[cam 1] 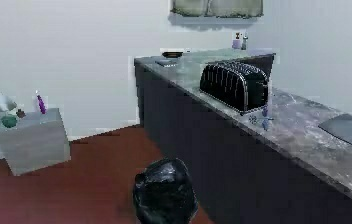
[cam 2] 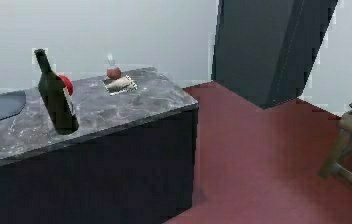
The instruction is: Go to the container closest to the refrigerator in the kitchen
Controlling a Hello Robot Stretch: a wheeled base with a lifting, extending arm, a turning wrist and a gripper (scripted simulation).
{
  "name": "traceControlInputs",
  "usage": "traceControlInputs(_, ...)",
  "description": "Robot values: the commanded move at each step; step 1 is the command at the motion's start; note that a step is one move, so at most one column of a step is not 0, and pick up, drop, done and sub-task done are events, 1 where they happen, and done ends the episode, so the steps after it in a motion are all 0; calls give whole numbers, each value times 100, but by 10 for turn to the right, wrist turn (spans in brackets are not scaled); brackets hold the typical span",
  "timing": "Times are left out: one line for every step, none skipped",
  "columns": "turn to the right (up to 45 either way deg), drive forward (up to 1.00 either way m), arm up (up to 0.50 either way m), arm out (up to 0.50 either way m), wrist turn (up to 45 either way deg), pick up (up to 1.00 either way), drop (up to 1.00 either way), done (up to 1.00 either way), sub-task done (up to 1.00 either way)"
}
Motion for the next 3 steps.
traceControlInputs(450,0,0,0,0,0,0,0,0)
traceControlInputs(180,0,0,0,0,0,0,0,0)
traceControlInputs(0,20,0,0,0,0,0,0,0)
